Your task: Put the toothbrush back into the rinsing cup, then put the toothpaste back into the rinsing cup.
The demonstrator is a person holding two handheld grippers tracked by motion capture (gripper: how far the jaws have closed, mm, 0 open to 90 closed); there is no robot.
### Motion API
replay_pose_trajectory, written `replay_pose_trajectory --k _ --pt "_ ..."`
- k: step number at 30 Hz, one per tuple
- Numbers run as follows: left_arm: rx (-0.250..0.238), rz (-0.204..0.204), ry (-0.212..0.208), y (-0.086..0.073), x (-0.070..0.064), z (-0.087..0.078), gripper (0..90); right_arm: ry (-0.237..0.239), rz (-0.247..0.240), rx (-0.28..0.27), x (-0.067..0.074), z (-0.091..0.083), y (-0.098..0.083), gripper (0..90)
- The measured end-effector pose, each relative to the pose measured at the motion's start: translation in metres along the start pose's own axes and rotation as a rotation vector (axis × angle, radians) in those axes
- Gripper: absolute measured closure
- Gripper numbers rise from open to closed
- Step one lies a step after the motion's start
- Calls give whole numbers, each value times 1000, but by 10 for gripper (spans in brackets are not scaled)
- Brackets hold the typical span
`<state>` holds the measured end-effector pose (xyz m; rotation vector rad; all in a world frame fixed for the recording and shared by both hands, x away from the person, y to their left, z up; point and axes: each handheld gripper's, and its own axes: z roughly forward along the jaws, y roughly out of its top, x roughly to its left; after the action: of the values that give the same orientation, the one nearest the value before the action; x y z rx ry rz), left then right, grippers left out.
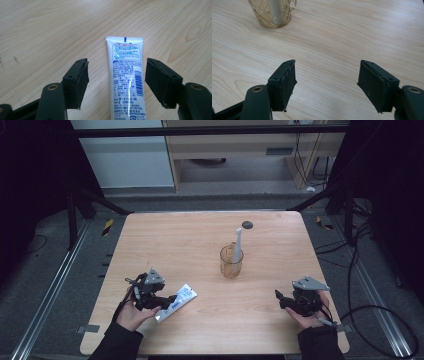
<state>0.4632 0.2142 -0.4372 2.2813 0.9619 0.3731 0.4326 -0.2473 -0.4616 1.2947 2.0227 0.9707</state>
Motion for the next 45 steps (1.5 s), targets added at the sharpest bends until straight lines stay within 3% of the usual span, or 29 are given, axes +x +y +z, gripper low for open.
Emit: replay_pose_trajectory --k 14,24,45 --pt "69 15 -18 13 -5 11 324 11 18 17 -2 1 -1 274" --pt "131 53 -8 26 -14 20 316 15 22 11 -3 -1 -1 273" --pt "248 74 -2 20 -14 40 317 14 8 53 1 6 -3 266"
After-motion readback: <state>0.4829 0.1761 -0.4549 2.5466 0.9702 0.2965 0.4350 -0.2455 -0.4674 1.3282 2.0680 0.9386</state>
